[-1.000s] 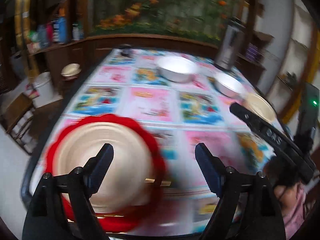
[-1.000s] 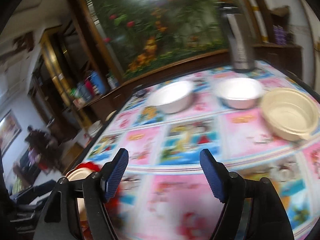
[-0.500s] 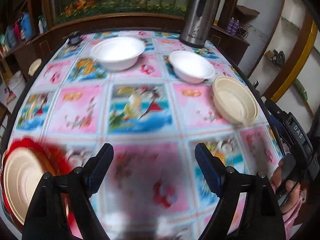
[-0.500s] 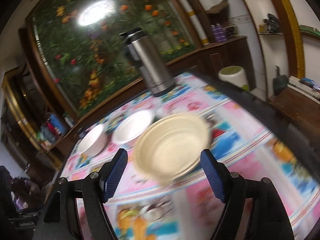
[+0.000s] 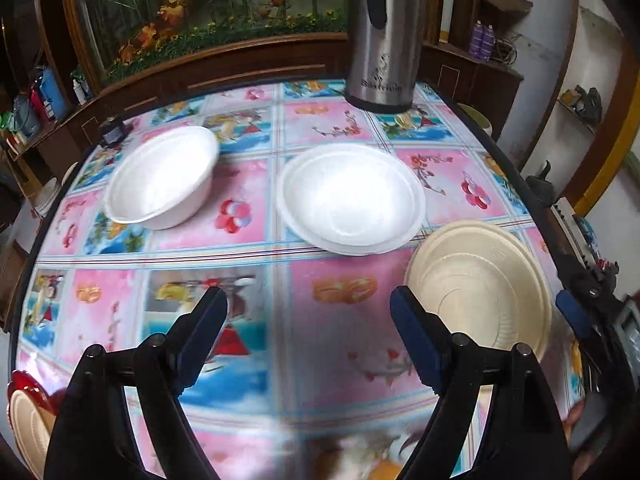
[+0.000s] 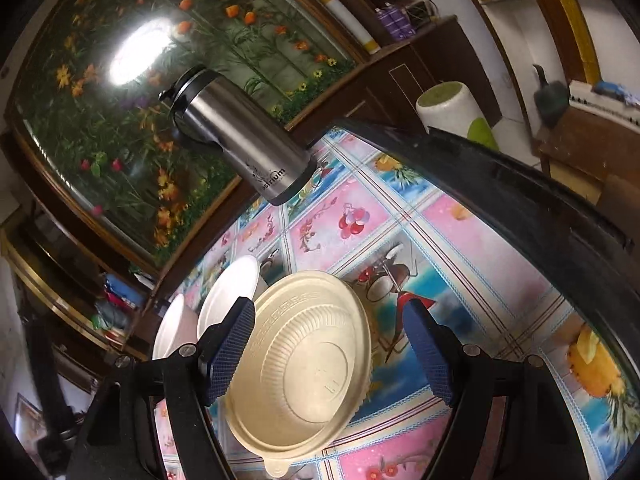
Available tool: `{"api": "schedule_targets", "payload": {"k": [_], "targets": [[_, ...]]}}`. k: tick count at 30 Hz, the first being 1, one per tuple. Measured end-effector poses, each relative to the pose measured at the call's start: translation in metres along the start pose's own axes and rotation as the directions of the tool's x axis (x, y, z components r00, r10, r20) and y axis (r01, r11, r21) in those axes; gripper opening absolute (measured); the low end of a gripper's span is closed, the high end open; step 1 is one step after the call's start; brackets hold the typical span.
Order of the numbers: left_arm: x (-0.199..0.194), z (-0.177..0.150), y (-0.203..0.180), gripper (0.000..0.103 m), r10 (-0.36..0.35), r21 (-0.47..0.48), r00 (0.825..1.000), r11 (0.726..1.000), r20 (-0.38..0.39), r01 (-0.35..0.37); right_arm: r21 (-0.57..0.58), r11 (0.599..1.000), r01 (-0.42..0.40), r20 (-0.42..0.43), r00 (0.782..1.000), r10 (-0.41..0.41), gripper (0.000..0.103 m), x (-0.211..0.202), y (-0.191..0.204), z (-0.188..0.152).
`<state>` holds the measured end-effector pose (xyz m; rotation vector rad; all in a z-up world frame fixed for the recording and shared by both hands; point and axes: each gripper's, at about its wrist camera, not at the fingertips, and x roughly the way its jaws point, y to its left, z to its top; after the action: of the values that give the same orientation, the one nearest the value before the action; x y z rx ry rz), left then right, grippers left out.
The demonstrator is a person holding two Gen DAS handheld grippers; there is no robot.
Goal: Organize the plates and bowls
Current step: 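Reach the right gripper to another beige plate and grasp its rim, then lift the beige plate and carry it toward the plate stack with the right gripper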
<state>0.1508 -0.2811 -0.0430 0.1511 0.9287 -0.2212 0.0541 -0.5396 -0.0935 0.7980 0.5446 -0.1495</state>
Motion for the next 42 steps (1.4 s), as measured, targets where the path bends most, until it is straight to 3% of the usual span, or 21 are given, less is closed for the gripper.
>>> {"api": "schedule_targets", "payload": {"k": [6, 9, 19, 25, 31, 35, 37, 39, 42], "targets": [[0.012, -0.001, -0.015, 0.084, 0.010, -0.020, 1.000, 1.000, 0.024, -0.010, -0.031, 1.000, 0.003, 0.004, 1.000, -0.003, 0.078, 0.003, 0.007, -0.004], [0.019, -0.002, -0.019, 0.084, -0.039, -0.038, 0.999, 0.999, 0.003, 0.039, -0.057, 0.998, 0.026, 0.000, 1.000, -0.026, 0.077, 0.006, 0.011, -0.007], [0.034, -0.011, -0.032, 0.084, -0.084, 0.000, 0.996, 0.996, -0.035, 0.084, -0.105, 0.990, 0.097, -0.045, 0.994, -0.102, 0.058, 0.025, 0.013, -0.014], [0.033, -0.013, -0.030, 0.084, -0.073, 0.041, 0.997, 0.997, -0.002, 0.073, -0.131, 0.982, 0.138, -0.048, 0.988, -0.146, 0.051, 0.030, 0.013, -0.018], [0.045, -0.014, -0.023, 0.084, -0.093, 0.028, 0.995, 0.995, -0.043, 0.094, -0.170, 0.970, 0.175, -0.057, 0.981, -0.187, 0.039, 0.037, 0.015, -0.021], [0.043, -0.015, -0.024, 0.084, -0.099, 0.035, 0.995, 0.994, -0.030, 0.100, -0.177, 0.967, 0.184, -0.062, 0.978, -0.198, 0.029, 0.039, 0.016, -0.022], [0.041, -0.016, -0.026, 0.079, -0.103, 0.047, 0.994, 0.993, -0.018, 0.104, -0.179, 0.966, 0.186, -0.069, 0.977, -0.201, 0.022, 0.041, 0.016, -0.023], [0.040, -0.016, -0.027, 0.063, -0.110, 0.052, 0.994, 0.992, -0.019, 0.111, -0.182, 0.965, 0.188, -0.076, 0.976, -0.204, 0.016, 0.042, 0.015, -0.024], [0.042, -0.017, -0.027, 0.049, -0.141, 0.049, 0.990, 0.989, -0.028, 0.143, -0.184, 0.965, 0.185, -0.078, 0.976, -0.201, 0.013, 0.042, 0.015, -0.025]]}}
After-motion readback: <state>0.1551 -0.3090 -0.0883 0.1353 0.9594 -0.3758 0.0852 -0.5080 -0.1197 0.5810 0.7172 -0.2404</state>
